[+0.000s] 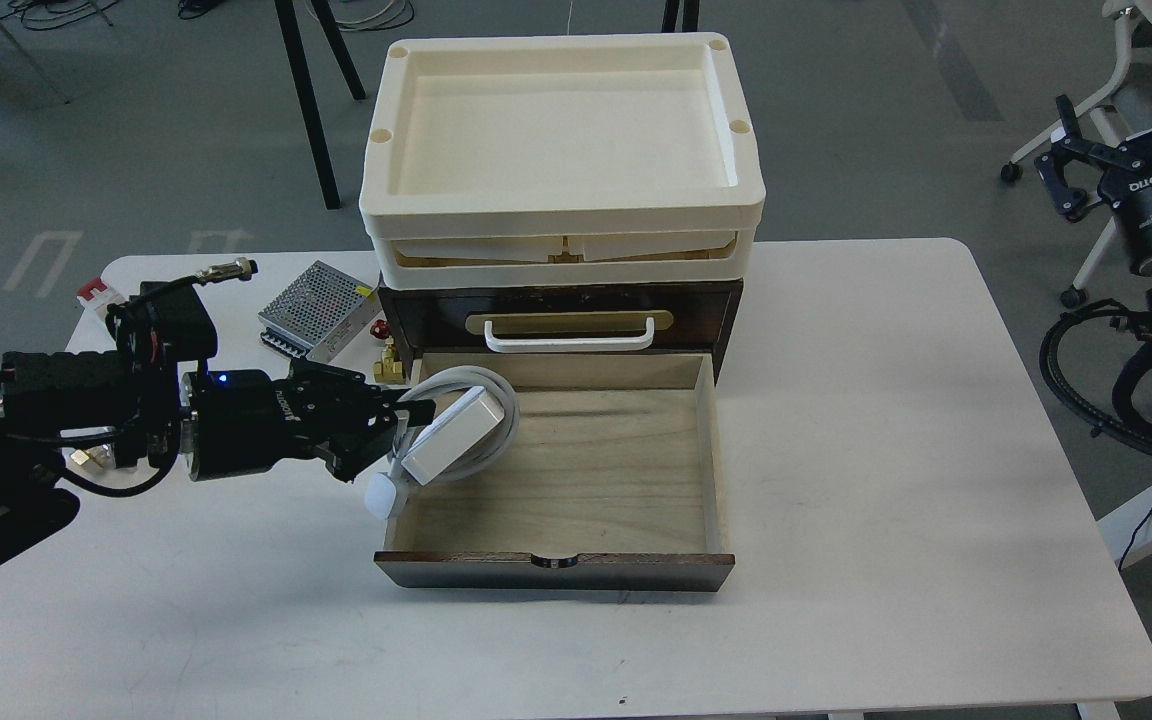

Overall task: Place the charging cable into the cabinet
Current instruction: 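Lower the charger into the open drawer and release it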

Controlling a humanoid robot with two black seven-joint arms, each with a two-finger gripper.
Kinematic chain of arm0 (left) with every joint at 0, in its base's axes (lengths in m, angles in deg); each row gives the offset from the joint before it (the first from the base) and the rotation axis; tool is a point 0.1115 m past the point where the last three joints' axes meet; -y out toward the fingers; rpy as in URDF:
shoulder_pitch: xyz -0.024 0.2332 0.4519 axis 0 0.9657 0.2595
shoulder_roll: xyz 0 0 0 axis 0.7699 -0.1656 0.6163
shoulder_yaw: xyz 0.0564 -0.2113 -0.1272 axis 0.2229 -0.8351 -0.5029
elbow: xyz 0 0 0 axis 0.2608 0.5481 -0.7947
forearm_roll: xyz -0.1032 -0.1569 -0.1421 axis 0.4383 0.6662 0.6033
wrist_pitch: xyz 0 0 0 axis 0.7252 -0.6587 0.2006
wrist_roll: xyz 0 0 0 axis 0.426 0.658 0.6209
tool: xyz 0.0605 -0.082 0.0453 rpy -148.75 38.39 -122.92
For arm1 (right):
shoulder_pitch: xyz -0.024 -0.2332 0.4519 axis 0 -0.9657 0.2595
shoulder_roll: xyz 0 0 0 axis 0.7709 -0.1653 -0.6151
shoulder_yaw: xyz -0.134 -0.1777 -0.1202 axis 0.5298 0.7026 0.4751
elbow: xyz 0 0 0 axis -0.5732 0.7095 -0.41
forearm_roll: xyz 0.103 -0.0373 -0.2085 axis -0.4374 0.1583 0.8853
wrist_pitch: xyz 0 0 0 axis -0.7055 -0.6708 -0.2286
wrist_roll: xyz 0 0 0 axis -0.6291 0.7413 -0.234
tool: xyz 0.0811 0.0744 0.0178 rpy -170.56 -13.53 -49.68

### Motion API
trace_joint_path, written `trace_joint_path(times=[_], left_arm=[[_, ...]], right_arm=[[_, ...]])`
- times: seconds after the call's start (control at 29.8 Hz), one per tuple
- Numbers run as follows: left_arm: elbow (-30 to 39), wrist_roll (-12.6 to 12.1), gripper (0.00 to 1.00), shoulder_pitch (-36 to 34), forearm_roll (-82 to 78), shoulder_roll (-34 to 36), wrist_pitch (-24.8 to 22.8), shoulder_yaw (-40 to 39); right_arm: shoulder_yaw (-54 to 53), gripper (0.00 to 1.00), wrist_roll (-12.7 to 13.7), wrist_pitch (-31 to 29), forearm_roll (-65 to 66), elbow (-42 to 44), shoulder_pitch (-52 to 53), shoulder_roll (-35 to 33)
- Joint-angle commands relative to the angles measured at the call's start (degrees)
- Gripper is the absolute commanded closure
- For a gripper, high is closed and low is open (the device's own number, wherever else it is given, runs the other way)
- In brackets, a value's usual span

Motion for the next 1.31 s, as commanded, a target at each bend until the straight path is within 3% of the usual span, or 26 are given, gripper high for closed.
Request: trace_joint_path(times=[0.0, 0.34, 0.57, 0.84, 0.94, 1.01, 1.27], left_arm=[[-0.1, 0.0, 1.0, 0.1, 0.1, 0.0, -0.8, -0.1], [-0.4, 0.0, 0.97, 1.9, 1.4, -5.1, -2.6, 0.0], [-5.6, 0.0, 0.96, 1.8, 1.2, -11.4, -2.6, -0.1], [-6.5, 0.0, 0.97, 0.9, 1.8, -11.2, -2.9, -1.0], [-6.5, 0.0, 0.9, 0.9, 2.7, -11.5, -2.9, -0.8], [-6.6, 0.0, 0.79, 1.2, 2.8, -12.0, -2.9, -0.7], [-12.6, 0.0, 0.77, 1.1, 2.8, -17.3, -2.8, -0.7]], right_arm=[[-0.1, 0.0, 0.0, 0.0, -0.1, 0.0, -0.3, 0.0], [-0.4, 0.0, -0.4, 0.0, -0.1, 0.0, -1.8, 0.0], [-0.5, 0.0, -0.4, 0.0, -0.1, 0.0, -2.1, 0.0], [-1.4, 0.0, -0.4, 0.0, -0.1, 0.0, -2.6, -0.1], [-1.4, 0.0, -0.4, 0.0, -0.1, 0.0, -2.7, -0.1], [-1.3, 0.0, -0.4, 0.0, -0.1, 0.0, -2.7, -0.1], [-1.7, 0.0, -0.4, 0.0, -0.1, -0.1, -2.8, -0.1]])
